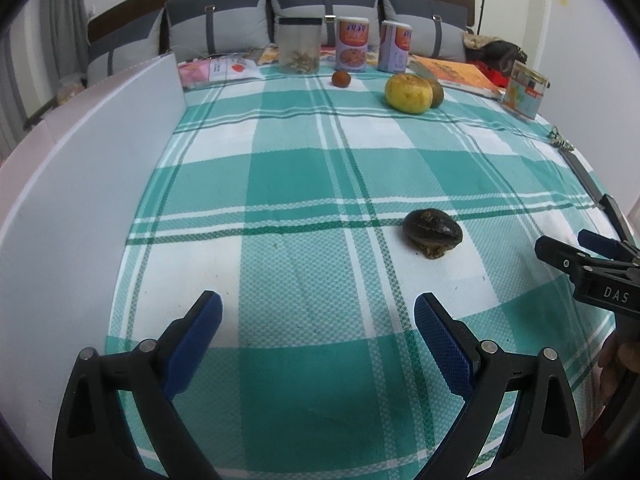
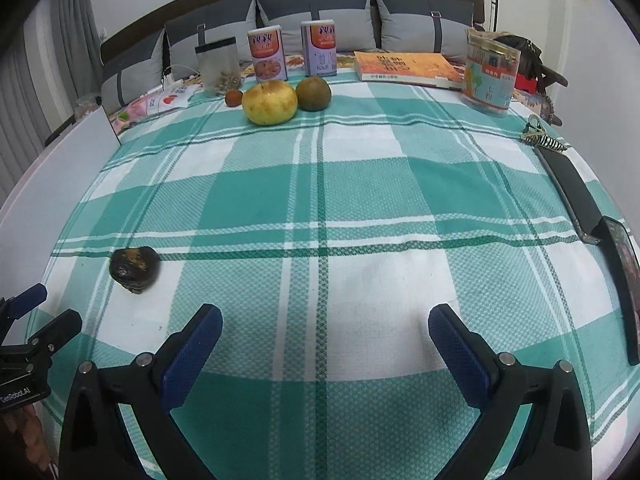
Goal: Organize fruits
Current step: 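Reach the left tool to the dark round fruit and close on it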
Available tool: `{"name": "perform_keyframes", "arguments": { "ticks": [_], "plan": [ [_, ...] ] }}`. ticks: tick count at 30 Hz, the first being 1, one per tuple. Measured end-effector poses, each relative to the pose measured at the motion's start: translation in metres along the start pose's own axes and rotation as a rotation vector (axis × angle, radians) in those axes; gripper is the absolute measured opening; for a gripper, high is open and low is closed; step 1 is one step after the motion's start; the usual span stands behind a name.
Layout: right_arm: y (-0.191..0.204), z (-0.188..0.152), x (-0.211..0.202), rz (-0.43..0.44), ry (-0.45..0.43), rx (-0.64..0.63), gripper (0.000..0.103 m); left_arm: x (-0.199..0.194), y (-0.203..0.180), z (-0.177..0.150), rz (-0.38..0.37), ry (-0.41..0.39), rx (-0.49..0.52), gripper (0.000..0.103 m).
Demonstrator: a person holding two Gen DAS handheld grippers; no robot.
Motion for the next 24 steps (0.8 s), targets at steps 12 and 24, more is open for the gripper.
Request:
{"name": "perform_keyframes", "arguments": {
  "ticks": [12,24],
  "plan": [
    [0.001,-0.007,0.010,-0.040,0.044,-0.020,0.102,0.008,-0.035,0.025,-0.153,-0.015,0.043,0.097],
    [-0.001,-0.006,0.011,-0.041,0.044,-0.011,0.102,0.044,-0.061,0.038,-0.157,0.044,0.138,0.044]
  ]
}}
Point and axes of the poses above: each gripper's, at about its wrist camera, not at the fingertips, and x roughly the way its jaws point, y to its left, z to its top, the point moved 1 cm from there along x, roughly the way its jaws point, and after that the axes turned 1 degree about -y, right-handed, at the moved point
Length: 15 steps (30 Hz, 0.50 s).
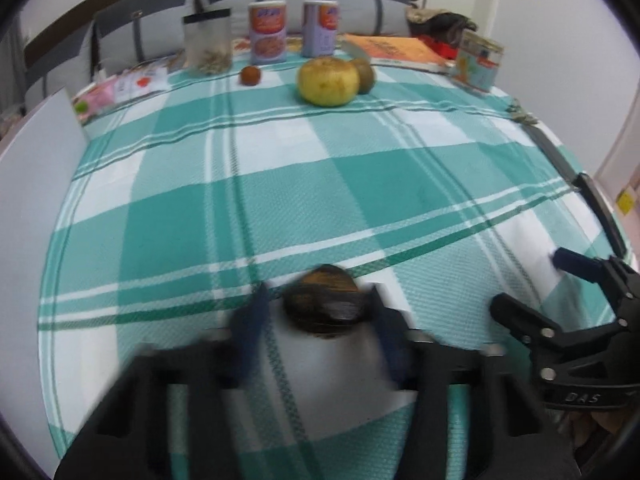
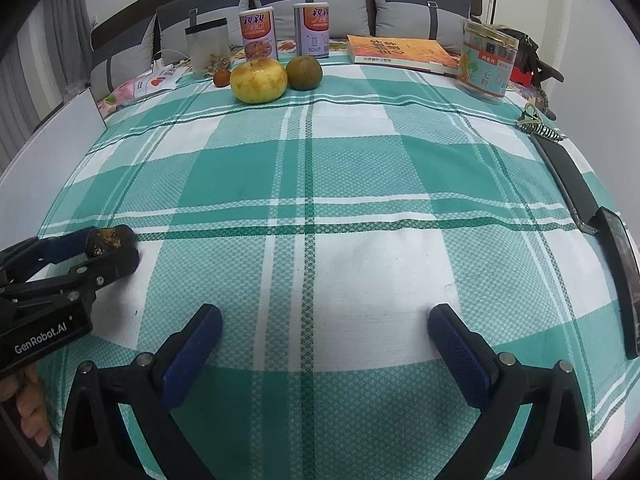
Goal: Organize fruits
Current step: 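Reach the left tool to the dark round fruit and close on it, then open the left tool and set the dark round fruit back on the table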
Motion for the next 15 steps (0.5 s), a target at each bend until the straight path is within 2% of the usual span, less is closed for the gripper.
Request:
{"name": "perform_keyframes", "arguments": {
  "ticks": [5,9,15],
  "plan": [
    [0.001,0.000,0.000,0.005,-0.001,-0.003,0.102,-0.016,0.018,0.002,-0.001,-0.030,-0.059,0.043],
    [0.002,0.000,0.000,0.011,0.000,-0.001,0.102,-0.030,0.048,-0.001,0.052,-0.044,-0.100,0.043],
    [0.008,-0.001,0.000,0.019,0.002,-0.018,0.102,-0.031,0.084,-0.016,0.128,-0.013,-0.182,0.045]
  ]
}}
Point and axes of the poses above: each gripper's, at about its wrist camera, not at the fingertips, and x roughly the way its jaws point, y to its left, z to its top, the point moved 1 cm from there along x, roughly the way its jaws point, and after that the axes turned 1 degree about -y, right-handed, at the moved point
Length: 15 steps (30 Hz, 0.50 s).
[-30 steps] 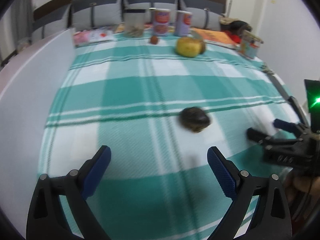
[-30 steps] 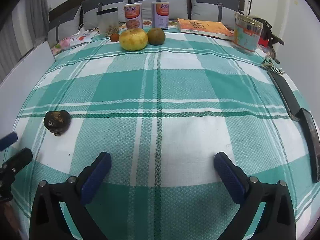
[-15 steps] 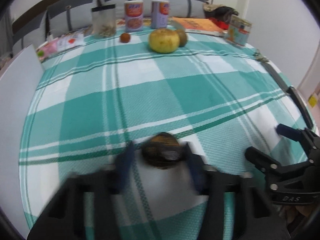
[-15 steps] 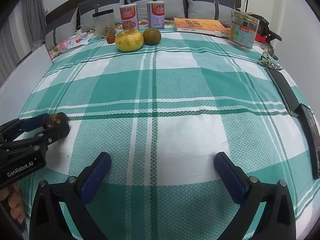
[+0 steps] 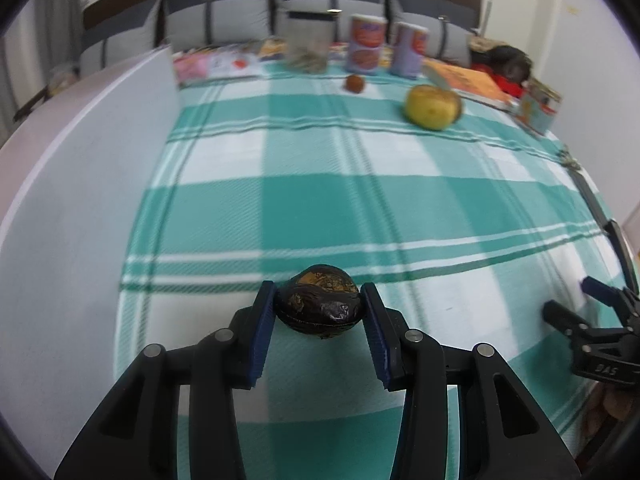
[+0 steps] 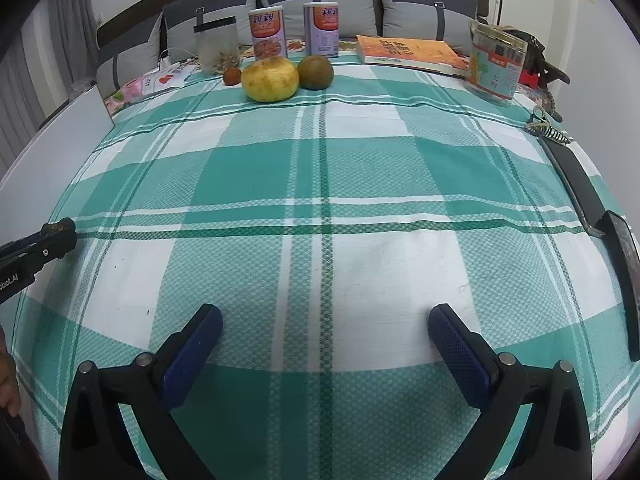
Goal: Organize fruits
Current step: 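Open the left tool and set the dark round fruit back on the table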
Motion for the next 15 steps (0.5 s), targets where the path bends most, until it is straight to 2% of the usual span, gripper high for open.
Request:
{"name": "perform_keyframes", "arguments": {
  "ticks": [2,3,4,6,9,13,15],
  "plan": [
    [0.001,-0.001,0.000,0.000,0.000,-0.006,0.102,0.001,0.003,-0.004,0.016,-0.001,-0.015,0.055],
    [0.001,-0.001,0.000,0.000,0.000,-0.007,0.102,0.001,0.005,-0.006,0.030,-0.005,-0.024,0.071],
    [0.001,-0.001,0.000,0.001,0.000,-0.008,0.102,-0.001,0.006,-0.007,0.040,-0.013,-0.028,0.083],
    [0.001,-0.001,0.000,0.001,-0.001,-0.008,0.102,-0.001,0.006,-0.012,0.063,-0.023,-0.029,0.090],
    [0.001,-0.002,0.000,0.003,-0.002,-0.008,0.103,0.007,0.006,-0.018,0.074,0.006,-0.017,0.092],
    [-0.001,0.000,0.000,0.020,0.005,-0.010,0.103,0.009,0.009,-0.020,0.075,0.003,-0.023,0.095],
    [-0.003,0.011,0.001,0.060,0.026,0.017,0.103,0.009,0.008,-0.021,0.078,0.001,-0.021,0.096]
  ]
}}
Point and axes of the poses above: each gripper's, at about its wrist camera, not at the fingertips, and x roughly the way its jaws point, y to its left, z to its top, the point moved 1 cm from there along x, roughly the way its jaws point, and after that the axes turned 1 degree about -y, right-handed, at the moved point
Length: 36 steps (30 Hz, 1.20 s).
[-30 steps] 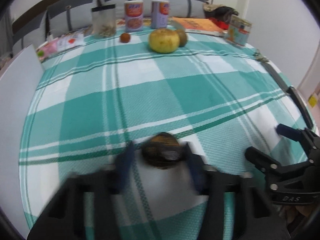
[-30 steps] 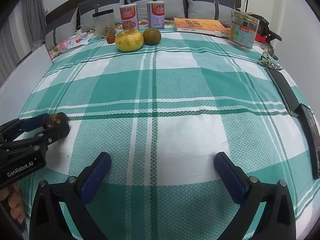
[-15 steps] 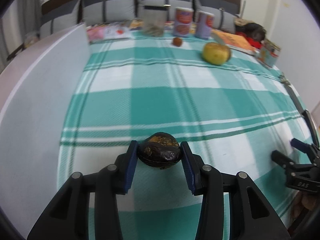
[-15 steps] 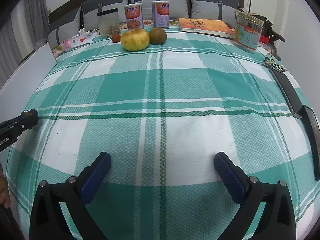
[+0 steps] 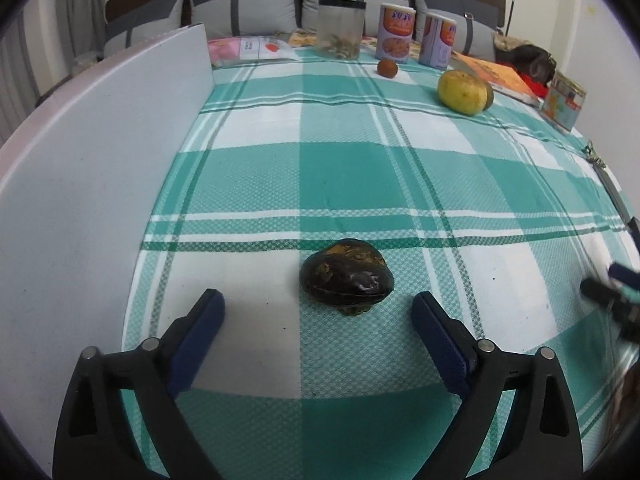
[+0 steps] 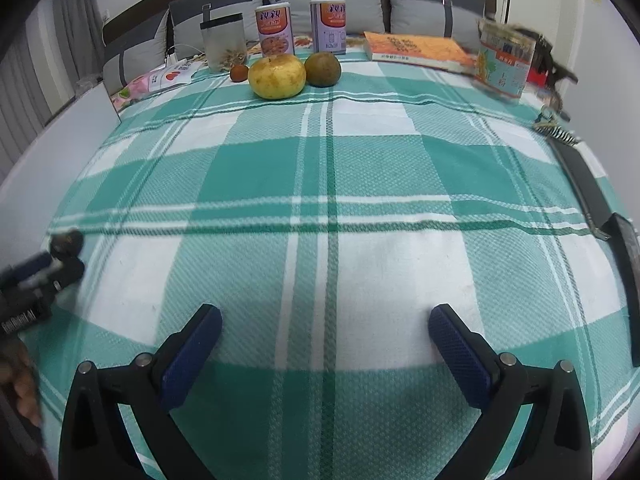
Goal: Organize fruits
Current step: 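Open the left tool and set the dark round fruit back on the table, then grasp the large yellow apple with the right tool, then carry the yellow apple toward the dark fruit and set it down, opening the right tool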
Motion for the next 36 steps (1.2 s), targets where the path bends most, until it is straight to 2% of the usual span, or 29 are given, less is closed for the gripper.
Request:
{"name": "perform_keyframes", "arguments": {
  "ticks": [2,5,8,11,15,18,20,21,22,26,31,36],
  "plan": [
    [0.000,0.019,-0.001,0.036,-0.024,0.022,0.103,0.001,-0.001,0.000,0.005,0.002,0.005,0.097],
    [0.011,0.069,0.005,0.072,-0.078,0.023,0.103,0.001,-0.001,-0.001,0.002,0.003,0.002,0.098],
    [0.029,0.129,0.033,0.098,-0.114,0.018,0.103,0.001,-0.001,-0.001,0.001,0.004,0.002,0.099],
    [0.046,0.168,0.075,0.070,-0.077,0.013,0.103,0.001,-0.001,-0.002,0.000,0.003,0.001,0.099],
    [0.053,0.195,0.120,0.018,-0.009,0.084,0.102,0.001,-0.001,-0.002,0.000,0.002,0.001,0.099],
    [0.055,0.204,0.133,0.004,0.006,0.121,0.100,0.001,-0.001,-0.002,0.002,0.002,0.002,0.099],
    [0.054,0.206,0.135,-0.013,0.002,0.132,0.092,0.001,-0.001,-0.002,0.002,0.002,0.002,0.099],
    [0.054,0.208,0.137,-0.033,0.000,0.129,0.075,0.001,-0.001,-0.002,0.002,0.002,0.002,0.099],
    [0.053,0.209,0.138,-0.034,0.002,0.122,0.070,0.001,-0.001,-0.002,0.003,0.002,0.002,0.099],
    [0.061,0.209,0.136,-0.050,0.018,0.045,0.070,0.000,-0.001,-0.002,0.002,0.002,0.002,0.099],
    [0.055,0.194,0.119,0.033,0.047,0.056,0.070,0.000,-0.001,-0.002,0.003,0.002,0.002,0.099],
    [0.053,0.160,0.088,0.120,0.079,0.014,0.070,0.000,-0.001,-0.002,0.004,0.002,0.003,0.099]
  ]
}}
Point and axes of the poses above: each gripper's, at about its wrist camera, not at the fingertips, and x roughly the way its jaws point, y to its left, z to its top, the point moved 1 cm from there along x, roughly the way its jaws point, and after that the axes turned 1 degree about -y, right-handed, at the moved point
